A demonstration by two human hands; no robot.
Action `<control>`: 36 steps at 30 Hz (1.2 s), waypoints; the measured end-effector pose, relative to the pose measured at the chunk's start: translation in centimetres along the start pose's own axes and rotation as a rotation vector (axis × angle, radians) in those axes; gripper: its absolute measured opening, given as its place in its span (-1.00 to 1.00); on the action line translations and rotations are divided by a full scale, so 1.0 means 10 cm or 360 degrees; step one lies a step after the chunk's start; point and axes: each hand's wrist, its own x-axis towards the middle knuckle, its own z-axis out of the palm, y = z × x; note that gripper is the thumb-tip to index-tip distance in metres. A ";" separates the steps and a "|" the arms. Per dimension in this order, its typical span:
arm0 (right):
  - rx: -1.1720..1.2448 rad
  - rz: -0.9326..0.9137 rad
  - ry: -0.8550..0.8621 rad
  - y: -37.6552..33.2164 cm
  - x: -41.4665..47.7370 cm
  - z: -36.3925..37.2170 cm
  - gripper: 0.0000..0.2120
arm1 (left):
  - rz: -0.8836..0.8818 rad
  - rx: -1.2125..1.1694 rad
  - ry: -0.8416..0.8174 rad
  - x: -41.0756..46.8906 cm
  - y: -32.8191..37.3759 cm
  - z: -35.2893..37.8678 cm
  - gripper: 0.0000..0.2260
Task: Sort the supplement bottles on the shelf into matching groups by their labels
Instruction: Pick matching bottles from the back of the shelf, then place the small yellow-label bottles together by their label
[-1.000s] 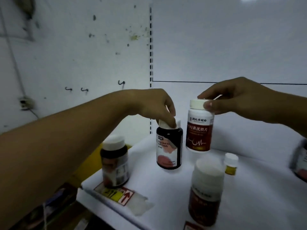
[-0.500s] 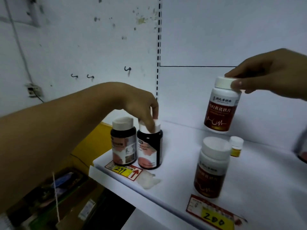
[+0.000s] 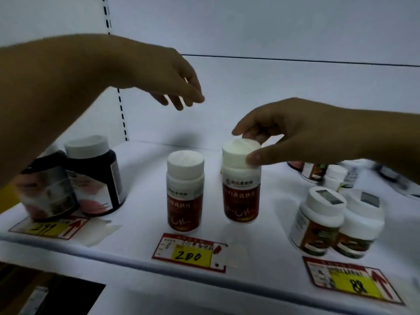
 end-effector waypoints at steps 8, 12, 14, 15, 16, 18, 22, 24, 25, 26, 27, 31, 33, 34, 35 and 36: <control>-0.0076 -0.0025 -0.0068 -0.07 -0.03 0.27 -0.61 | 0.0047 0.0211 -0.0436 0.51 0.29 0.43 -0.67; -0.0088 0.0026 0.0012 -0.06 -0.10 0.16 -0.53 | 0.0098 0.0510 -0.0758 0.75 0.37 0.66 -0.72; 0.0005 0.0099 0.0310 0.06 -0.17 -0.03 -0.64 | 0.0125 0.0615 -0.0812 0.84 0.39 0.78 -0.70; 0.0050 0.0169 0.0452 0.15 -0.22 -0.14 -0.72 | 0.0108 0.0622 -0.0833 0.89 0.38 0.84 -0.61; 0.0069 0.0251 0.0561 0.26 -0.26 -0.24 -0.79 | 0.0082 0.0634 -0.0869 0.93 0.36 0.91 -0.51; 0.0024 0.0435 0.0680 0.53 -0.35 -0.39 -0.88 | 0.0049 0.0643 -0.0987 0.99 0.33 1.03 -0.45; -0.0248 0.0725 0.0525 0.96 -0.47 -0.50 -0.92 | 0.0103 0.0712 -0.1047 1.08 0.23 1.20 -0.61; -0.0411 0.0801 0.0397 1.10 -0.52 -0.51 -0.91 | 0.0131 0.0653 -0.1006 1.10 0.22 1.21 -0.67; -0.0499 0.0829 0.0325 1.15 -0.55 -0.51 -0.88 | 0.0139 0.0582 -0.0982 1.12 0.23 1.19 -0.70; -0.0596 0.0839 0.0246 1.19 -0.58 -0.51 -0.84 | 0.0149 0.0476 -0.0950 1.13 0.26 1.17 -0.72; -0.0710 0.0823 0.0166 1.23 -0.59 -0.49 -0.79 | 0.0163 0.0344 -0.0915 1.14 0.30 1.13 -0.73; -0.1035 0.0648 -0.0115 1.30 -0.58 -0.36 -0.62 | 0.0339 -0.0014 -0.0762 1.14 0.46 0.99 -0.77; -0.1153 0.0582 -0.0219 1.35 -0.55 -0.30 -0.59 | 0.0408 -0.0104 -0.0681 1.14 0.51 0.96 -0.79; -0.1205 0.0561 -0.0255 1.37 -0.55 -0.28 -0.59 | 0.0426 -0.0140 -0.0662 1.13 0.53 0.95 -0.79; -0.1240 0.0538 -0.0281 1.39 -0.55 -0.27 -0.58 | 0.0435 -0.0171 -0.0660 1.12 0.54 0.94 -0.79; -0.1263 0.0507 -0.0303 1.41 -0.54 -0.25 -0.58 | 0.0440 -0.0198 -0.0668 1.11 0.55 0.93 -0.78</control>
